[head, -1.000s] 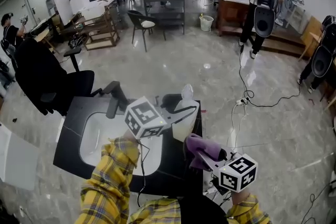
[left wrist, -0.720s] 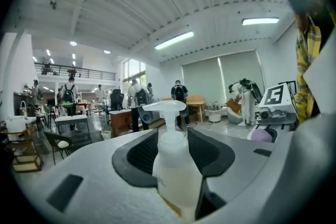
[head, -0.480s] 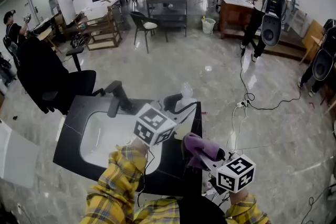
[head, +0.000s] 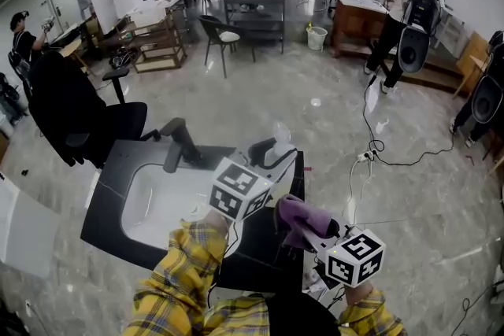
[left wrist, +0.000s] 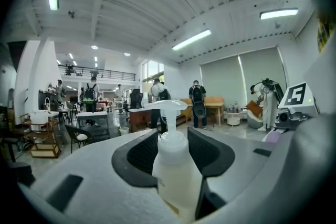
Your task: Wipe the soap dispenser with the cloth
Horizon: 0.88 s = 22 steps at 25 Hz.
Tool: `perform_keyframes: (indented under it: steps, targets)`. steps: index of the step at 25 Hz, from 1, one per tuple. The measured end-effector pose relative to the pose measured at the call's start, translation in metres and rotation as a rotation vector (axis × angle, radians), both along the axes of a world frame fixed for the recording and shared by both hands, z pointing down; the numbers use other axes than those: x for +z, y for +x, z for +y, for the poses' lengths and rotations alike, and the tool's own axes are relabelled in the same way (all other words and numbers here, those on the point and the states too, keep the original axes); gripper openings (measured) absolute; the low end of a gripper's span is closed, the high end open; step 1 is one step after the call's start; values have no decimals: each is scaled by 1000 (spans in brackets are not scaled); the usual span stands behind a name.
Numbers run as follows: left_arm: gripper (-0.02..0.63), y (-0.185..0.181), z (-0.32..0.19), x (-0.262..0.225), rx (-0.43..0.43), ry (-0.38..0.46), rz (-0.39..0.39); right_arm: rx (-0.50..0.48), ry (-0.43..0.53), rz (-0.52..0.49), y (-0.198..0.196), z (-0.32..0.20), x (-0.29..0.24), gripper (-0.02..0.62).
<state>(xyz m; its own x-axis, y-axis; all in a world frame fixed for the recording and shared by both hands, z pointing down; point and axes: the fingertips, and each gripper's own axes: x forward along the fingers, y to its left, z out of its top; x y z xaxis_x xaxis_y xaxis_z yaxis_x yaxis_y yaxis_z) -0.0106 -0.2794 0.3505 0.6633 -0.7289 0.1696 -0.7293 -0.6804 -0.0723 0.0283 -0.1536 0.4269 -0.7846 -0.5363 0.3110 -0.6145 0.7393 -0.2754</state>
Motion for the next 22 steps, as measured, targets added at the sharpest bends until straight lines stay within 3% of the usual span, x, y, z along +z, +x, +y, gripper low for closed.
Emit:
perform_keyframes:
  steps: [8,15,17,22]
  targets:
    - [169,-12,17,9,37,-24,69,-20,103,48,-5,-15,-12,75]
    - [162,-77,39,2,-89,-50,339,11,182,54,-19,-32,-34,75]
    - [95,-92,48,2,-122,-52,411,15,203,51,-19,-38,-42,75]
    - [52,-119,66,16,-191,-55,442,15,252,53,-30,-48,-54,75]
